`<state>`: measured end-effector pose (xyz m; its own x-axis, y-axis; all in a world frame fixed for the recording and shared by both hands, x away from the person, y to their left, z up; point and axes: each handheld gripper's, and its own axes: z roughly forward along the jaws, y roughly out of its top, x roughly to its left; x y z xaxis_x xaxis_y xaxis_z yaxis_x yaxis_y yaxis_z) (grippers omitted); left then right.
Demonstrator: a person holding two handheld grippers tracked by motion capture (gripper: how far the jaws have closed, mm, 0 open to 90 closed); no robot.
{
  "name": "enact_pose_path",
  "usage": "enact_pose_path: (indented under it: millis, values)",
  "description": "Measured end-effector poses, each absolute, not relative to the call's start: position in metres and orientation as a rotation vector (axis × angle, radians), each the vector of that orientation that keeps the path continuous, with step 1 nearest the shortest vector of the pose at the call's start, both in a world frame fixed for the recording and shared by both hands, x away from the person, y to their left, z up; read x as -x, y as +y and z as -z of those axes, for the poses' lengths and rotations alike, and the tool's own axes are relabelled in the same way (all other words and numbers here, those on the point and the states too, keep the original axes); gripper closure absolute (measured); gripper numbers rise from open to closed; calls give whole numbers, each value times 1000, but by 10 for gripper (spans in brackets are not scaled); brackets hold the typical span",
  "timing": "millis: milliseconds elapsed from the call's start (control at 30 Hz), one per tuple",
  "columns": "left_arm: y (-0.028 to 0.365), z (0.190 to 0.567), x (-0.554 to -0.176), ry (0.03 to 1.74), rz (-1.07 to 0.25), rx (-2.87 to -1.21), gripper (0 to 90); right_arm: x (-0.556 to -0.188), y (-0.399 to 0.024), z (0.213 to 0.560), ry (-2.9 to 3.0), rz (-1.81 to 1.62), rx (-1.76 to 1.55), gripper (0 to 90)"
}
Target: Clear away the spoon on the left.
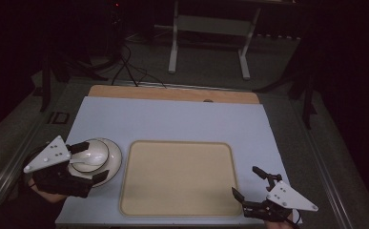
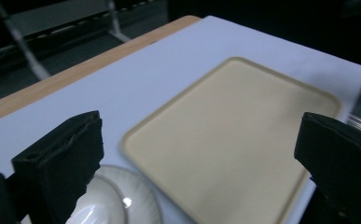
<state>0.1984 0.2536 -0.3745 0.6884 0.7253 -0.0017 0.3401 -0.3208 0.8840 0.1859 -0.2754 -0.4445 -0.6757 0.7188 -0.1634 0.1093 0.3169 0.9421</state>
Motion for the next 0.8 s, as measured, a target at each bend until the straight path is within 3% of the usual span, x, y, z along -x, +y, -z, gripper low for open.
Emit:
enact_pose_path:
  millis: [667, 800]
  values:
    - [315, 398, -208, 1072, -481, -1819, 54, -186, -275, 445, 2020, -1366, -725, 114]
    - [342, 415, -215, 1166, -426, -1751, 60, -186, -274, 445, 2023, -1362, -721, 114]
